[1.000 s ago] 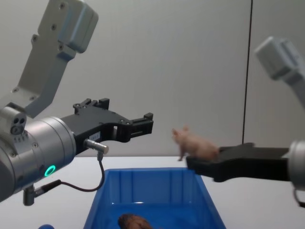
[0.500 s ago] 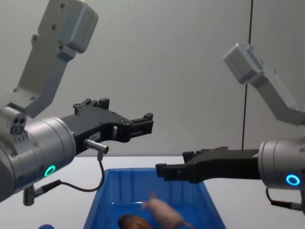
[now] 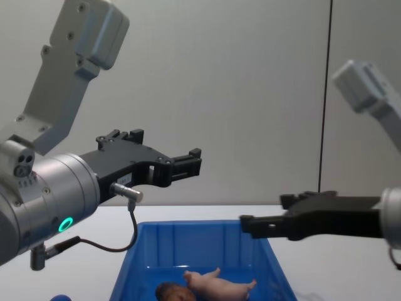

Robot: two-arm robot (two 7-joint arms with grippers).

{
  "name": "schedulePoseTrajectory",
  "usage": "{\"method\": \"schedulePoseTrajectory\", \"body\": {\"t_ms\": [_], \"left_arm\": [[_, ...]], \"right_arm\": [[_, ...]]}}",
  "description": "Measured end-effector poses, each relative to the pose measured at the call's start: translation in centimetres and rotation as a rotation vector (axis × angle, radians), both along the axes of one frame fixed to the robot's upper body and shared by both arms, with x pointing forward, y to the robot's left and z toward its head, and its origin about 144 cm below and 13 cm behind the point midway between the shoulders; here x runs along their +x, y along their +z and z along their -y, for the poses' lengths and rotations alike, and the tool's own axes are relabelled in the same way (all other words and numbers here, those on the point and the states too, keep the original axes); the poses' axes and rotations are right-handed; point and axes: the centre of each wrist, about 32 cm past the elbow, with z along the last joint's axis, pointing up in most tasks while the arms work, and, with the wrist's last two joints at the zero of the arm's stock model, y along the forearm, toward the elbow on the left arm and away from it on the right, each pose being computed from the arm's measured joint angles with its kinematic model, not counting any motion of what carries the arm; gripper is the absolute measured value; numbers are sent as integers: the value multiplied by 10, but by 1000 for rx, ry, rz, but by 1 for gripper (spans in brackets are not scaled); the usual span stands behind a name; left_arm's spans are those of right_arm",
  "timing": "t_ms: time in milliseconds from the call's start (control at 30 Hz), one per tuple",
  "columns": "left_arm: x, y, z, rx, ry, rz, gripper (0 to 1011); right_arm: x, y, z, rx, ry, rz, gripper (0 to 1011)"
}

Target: Pick up the two dolls from the table and place them into the box.

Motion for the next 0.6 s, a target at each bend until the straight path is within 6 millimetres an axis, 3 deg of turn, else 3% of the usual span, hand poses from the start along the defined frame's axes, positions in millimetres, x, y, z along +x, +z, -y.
{"method": "schedulePoseTrajectory", "body": {"t_ms": [267, 600], "left_arm": [[0, 0, 0, 0, 0, 0, 1001], [-1, 0, -1, 6, 3, -6, 1001]], "right_arm": [[-11, -6, 25, -17, -48, 21, 1001], [-18, -9, 37, -28, -71, 32, 1001]]}}
